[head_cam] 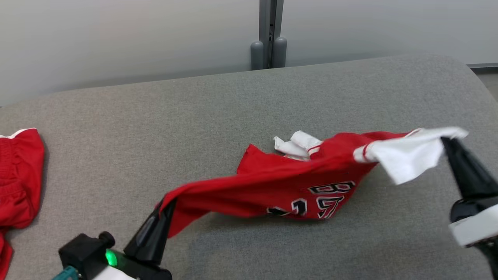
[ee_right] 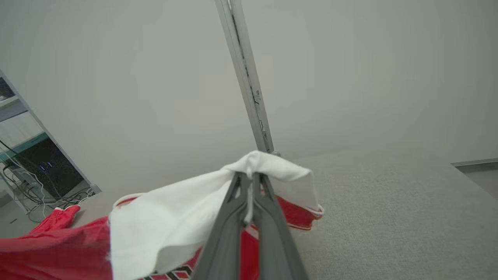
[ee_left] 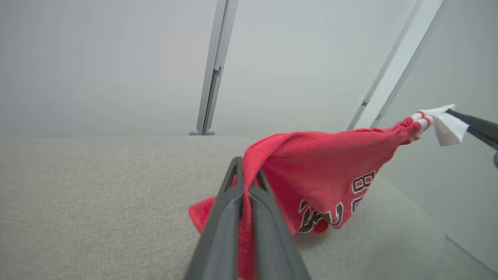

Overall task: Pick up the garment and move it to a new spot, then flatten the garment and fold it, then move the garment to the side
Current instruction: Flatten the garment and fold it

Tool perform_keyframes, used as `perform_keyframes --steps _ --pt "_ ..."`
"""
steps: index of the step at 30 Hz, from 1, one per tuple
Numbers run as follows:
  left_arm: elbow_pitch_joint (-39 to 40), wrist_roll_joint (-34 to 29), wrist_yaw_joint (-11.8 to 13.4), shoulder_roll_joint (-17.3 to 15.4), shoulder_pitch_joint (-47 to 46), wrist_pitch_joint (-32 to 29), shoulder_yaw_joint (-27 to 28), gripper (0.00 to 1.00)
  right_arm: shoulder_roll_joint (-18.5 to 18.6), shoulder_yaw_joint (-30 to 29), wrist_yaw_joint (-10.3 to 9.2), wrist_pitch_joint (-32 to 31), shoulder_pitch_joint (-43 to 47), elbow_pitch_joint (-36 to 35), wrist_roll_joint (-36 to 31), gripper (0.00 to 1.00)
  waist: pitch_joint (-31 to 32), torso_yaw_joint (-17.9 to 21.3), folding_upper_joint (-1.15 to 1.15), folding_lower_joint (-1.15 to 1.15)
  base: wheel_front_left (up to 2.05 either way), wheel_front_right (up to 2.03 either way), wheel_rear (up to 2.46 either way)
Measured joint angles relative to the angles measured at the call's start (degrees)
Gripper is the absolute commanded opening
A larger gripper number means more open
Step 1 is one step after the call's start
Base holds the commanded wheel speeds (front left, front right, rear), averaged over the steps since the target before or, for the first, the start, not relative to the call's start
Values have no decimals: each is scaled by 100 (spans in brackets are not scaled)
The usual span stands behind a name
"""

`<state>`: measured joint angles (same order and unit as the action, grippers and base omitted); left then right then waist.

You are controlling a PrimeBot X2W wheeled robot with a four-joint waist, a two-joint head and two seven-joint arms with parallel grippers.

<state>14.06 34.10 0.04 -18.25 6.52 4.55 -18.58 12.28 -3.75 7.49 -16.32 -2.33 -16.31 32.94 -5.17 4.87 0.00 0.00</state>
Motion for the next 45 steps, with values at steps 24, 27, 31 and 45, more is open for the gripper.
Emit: perform_keyframes --steps 24,27,31,45 --pt "-2913 -931 -694 -711 -8356 -938 108 0 -867 -398 -1 437 -7910 3312 -1273 0 -2470 -120 0 0 0 0 0" --pt "-3700 -1355 -601 -550 -9248 -13 75 0 -903 -403 1 1239 -8697 3897 -1330 0 -2783 -134 0 0 0 0 0" --pt "-4689 -1625 -654 -405 -9184 688 -304 0 -936 142 -1 1789 -8466 4582 -1248 0 -3013 -108 0 1 0 0 0" --pt "-4788 -1345 -749 -353 -5548 1053 -704 0 -62 1616 0 2856 -4381 4465 347 0 -2395 43 0 1 0 0 0"
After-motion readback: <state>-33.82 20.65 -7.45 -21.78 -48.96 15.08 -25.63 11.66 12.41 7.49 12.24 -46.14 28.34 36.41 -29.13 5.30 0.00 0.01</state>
